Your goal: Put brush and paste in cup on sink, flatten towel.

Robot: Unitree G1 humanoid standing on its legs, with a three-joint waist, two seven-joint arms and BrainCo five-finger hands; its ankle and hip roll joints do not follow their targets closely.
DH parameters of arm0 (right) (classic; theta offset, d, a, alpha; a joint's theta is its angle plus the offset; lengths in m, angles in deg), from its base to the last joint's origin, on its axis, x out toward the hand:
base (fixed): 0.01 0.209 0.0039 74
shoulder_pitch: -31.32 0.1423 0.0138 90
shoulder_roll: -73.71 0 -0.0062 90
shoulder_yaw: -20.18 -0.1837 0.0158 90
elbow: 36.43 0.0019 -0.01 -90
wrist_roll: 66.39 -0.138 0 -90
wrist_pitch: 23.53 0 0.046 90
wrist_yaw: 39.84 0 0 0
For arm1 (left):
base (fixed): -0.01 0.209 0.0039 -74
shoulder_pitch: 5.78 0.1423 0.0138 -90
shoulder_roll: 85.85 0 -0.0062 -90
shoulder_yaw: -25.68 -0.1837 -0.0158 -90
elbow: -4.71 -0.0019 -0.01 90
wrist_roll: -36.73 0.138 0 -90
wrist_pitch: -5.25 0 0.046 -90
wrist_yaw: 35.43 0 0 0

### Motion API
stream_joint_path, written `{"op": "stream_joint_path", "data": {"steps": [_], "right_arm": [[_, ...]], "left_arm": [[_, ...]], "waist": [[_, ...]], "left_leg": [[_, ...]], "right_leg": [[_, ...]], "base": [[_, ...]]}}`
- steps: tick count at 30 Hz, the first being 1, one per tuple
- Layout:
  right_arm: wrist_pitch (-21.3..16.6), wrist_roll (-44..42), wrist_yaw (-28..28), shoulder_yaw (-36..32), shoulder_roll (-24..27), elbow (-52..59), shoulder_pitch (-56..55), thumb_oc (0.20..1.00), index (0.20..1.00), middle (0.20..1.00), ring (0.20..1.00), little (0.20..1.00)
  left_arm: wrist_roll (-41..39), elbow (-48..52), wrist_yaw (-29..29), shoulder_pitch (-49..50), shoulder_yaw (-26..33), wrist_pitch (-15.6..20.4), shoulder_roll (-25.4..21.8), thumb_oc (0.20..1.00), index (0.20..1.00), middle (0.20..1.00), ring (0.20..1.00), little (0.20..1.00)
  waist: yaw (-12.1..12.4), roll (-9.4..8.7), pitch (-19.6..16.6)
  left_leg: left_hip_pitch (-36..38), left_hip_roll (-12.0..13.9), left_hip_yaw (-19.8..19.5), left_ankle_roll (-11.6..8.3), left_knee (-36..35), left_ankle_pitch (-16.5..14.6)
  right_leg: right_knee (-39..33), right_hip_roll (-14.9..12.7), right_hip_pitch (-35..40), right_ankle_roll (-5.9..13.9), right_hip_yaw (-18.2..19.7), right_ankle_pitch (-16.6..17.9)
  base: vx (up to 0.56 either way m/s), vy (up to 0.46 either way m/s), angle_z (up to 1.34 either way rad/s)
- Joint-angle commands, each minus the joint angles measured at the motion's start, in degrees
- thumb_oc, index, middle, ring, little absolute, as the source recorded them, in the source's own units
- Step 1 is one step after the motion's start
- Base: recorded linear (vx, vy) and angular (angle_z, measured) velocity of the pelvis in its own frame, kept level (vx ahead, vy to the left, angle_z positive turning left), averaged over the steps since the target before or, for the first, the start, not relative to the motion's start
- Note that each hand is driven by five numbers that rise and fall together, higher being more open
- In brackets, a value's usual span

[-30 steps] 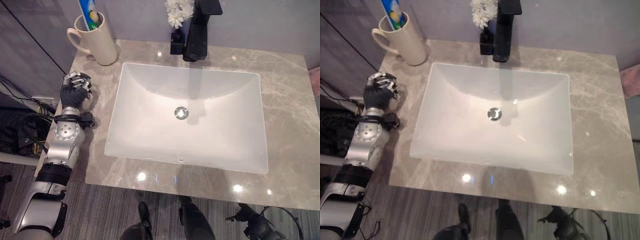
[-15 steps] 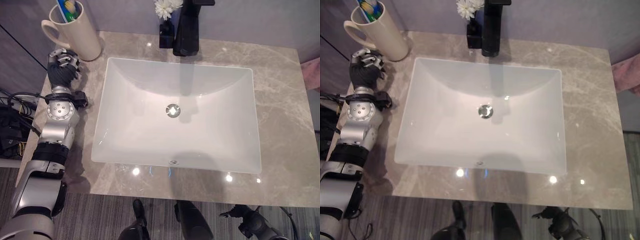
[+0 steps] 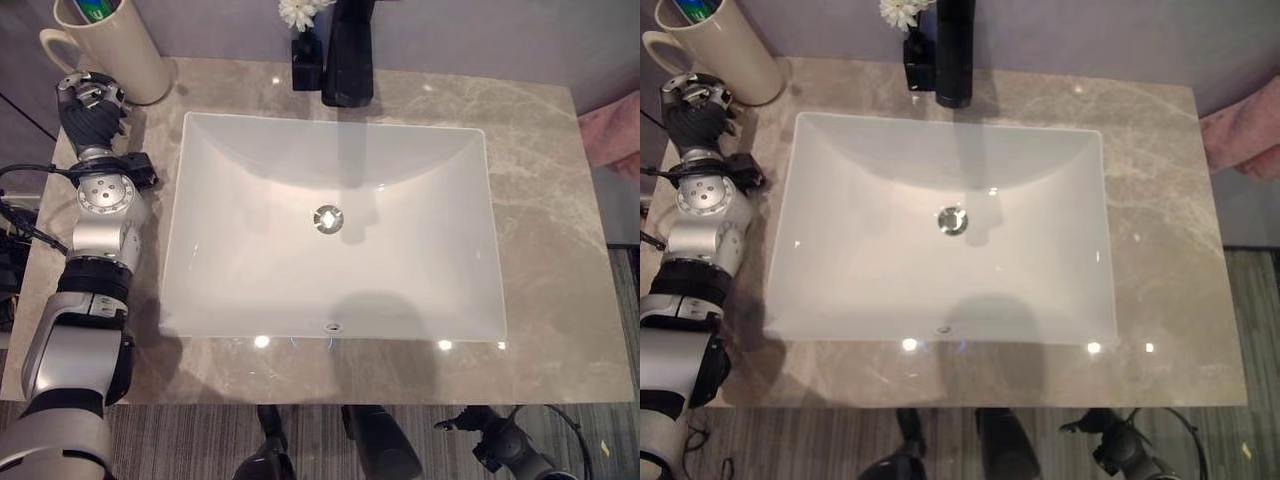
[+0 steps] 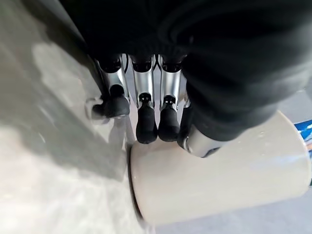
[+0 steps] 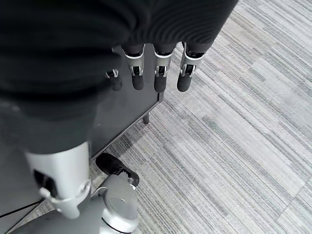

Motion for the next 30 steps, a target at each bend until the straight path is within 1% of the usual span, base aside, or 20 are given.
{"op": "stream_joint_path", "data": {"steps": [1, 4, 8, 9, 11, 12, 13, 14, 16, 19, 20, 24, 30], "right_arm": [[-0.75, -3.04, -0.49, 0.59, 0.91, -1.46, -0.34, 1.0, 1.0, 1.0, 1.0, 1.0], [-0.92, -3.5, -0.63, 0.77, 0.59, -1.7, -0.26, 1.0, 1.0, 1.0, 1.0, 1.0], [-1.0, -3.32, -0.75, 0.94, 0.41, -1.68, -0.11, 1.0, 1.0, 1.0, 1.0, 1.0], [-0.93, -3.32, -0.84, 0.87, 0.33, -1.89, -0.14, 1.0, 1.0, 1.0, 1.0, 1.0], [-0.78, -2.98, -1.13, 0.17, 0.21, -2.7, -0.25, 1.0, 1.0, 1.0, 1.0, 1.0], [-0.78, -2.96, -1.14, 0.2, 0.26, -2.69, -0.31, 1.0, 1.0, 1.0, 1.0, 1.0], [-0.61, -2.54, -1.21, -0.4, 0.26, -2.42, -0.42, 1.0, 1.0, 1.0, 1.0, 1.0], [-0.59, -2.52, -1.21, -0.37, 0.33, -2.38, -0.49, 1.0, 1.0, 1.0, 1.0, 1.0], [-0.48, -2.23, -1.23, -1.47, 0.49, -1.78, -0.75, 1.0, 1.0, 1.0, 1.0, 1.0], [-0.36, -2.12, -1.24, -1.63, 0.59, -1.86, -0.75, 1.0, 1.0, 1.0, 1.0, 1.0], [-0.22, -2.02, -1.05, -2.32, 0.51, -2.05, -0.88, 1.0, 1.0, 1.0, 1.0, 1.0], [-0.11, -1.68, -0.9, -2.7, 0.77, -2.37, -0.99, 1.0, 1.0, 1.0, 1.0, 1.0], [0.01, -0.48, -0.48, -2.17, 0.76, -3.66, -0.77, 1.0, 1.0, 1.0, 1.0, 1.0]], "left_arm": [[0.28, -5.47, 0.52, -2.69, -0.91, -1.0, -2.13, 0.2, 0.2, 0.2, 0.2, 0.2], [0.66, -5.73, 0.53, -3.46, -1.52, -0.92, -2.19, 0.2, 0.2, 0.2, 0.2, 0.2], [1.33, -2.57, 0.53, -1.92, -1.76, -0.23, -1.47, 0.2, 0.2, 0.2, 0.2, 0.2], [1.51, -0.68, 0.47, -0.71, -1.79, -0.03, -0.69, 0.2, 0.2, 0.2, 0.2, 0.2], [3.08, 6.96, 0.28, 4.58, -0.97, 0.8, 1.67, 0.2, 0.2, 0.2, 0.2, 0.2], [3.18, 7.21, 0.37, 4.83, -0.83, 0.7, 1.73, 0.2, 0.2, 0.2, 0.2, 0.2], [4.16, 10.5, 0.1, 7.87, 0.13, 0.77, 2.48, 0.2, 0.2, 0.2, 0.2, 0.2], [4.24, 10.73, 0.15, 8.11, 0.27, 0.69, 2.54, 0.2, 0.2, 0.2, 0.2, 0.2], [5.55, 15.19, -0.35, 12.24, 1.81, 0.77, 2.85, 0.2, 0.2, 0.2, 0.2, 0.2], [5.88, 15.99, -0.43, 13.26, 2.36, 0.69, 2.59, 0.2, 0.2, 0.2, 0.2, 0.2], [7.67, 18.17, -0.74, 15.38, 3.55, 0.23, 1.78, 0.2, 0.2, 0.2, 0.2, 0.2], [8.65, 18.64, -0.5, 16.58, 4.84, -0.16, 0.91, 0.2, 0.2, 0.2, 0.2, 0.2], [8.51, 18.26, 0.41, 17.35, 7.53, -0.17, -0.54, 0.2, 0.2, 0.2, 0.2, 0.2]], "waist": [[-0.55, -2.44, -0.6], [-0.77, -2.52, -0.59], [-0.35, -2.48, -0.55], [-0.08, -2.37, -0.58], [0.91, -1.75, -0.58], [0.88, -1.69, -0.6], [1.41, -1.51, -0.61], [1.36, -1.46, -0.63], [2.03, -1.2, -0.72], [2.12, -1.08, -0.78], [2.67, -0.82, -0.87], [3.01, -0.58, -0.96], [3.55, -0.97, -0.86]], "left_leg": [[0.54, 1.73, 1.32, -1.21, 7.37, -2.3], [0.4, 1.76, 1.48, -1.31, 7.42, -2.24], [0.53, 1.72, 1.61, -1.39, 7.75, -2.38], [0.65, 1.74, 1.49, -1.4, 7.98, -2.48], [1.12, 1.69, 1.0, -1.39, 8.13, -2.55], [1.17, 1.69, 0.99, -1.39, 8.12, -2.55], [1.55, 1.72, 0.68, -1.36, 7.92, -2.66], [1.6, 1.72, 0.66, -1.36, 7.91, -2.66], [2.22, 1.6, 0.14, -1.31, 7.4, -2.62], [2.41, 1.54, -0.05, -1.28, 7.16, -2.55], [2.81, 1.35, -0.5, -1.25, 6.53, -2.37], [3.14, 1.23, -0.84, -1.14, 5.95, -2.33], [2.81, 1.59, -1.27, -1.32, 5.26, -1.75]], "right_leg": [[5.1, -1.53, -1.51, 3.93, 3.74, -3.11], [4.88, -1.36, -1.76, 3.9, 3.94, -2.88], [4.57, -1.31, -1.47, 3.86, 4.3, -2.75], [4.62, -1.35, -1.29, 3.81, 4.26, -2.86], [4.68, -1.62, -0.4, 3.61, 4.03, -3.39], [4.67, -1.62, -0.35, 3.61, 4.02, -3.4], [4.71, -1.93, 0.09, 3.57, 3.66, -3.69], [4.71, -1.93, 0.14, 3.57, 3.64, -3.7], [4.64, -2.24, 0.79, 3.48, 3.15, -4.0], [4.48, -2.39, 1.11, 3.47, 2.91, -4.03], [4.15, -2.71, 1.65, 3.48, 2.39, -4.07], [4.03, -2.98, 2.02, 3.45, 1.86, -4.14], [3.89, -2.85, 1.74, 3.14, 1.34, -4.25]], "base": [[-0.01, -0.011, -0.17], [0.0, -0.01, -0.09], [0.0, 0.0, 0.0], [0.0, 0.0, 0.0], [0.0, 0.0, 0.0], [0.0, 0.0, 0.0], [0.0, 0.0, 0.0], [0.0, 0.0, 0.0], [0.0, 0.0, 0.0], [-0.01, -0.001, 0.03], [-0.02, 0.0, 0.1], [-0.01, 0.001, 0.1], [-0.03, -0.014, 0.06]]}}
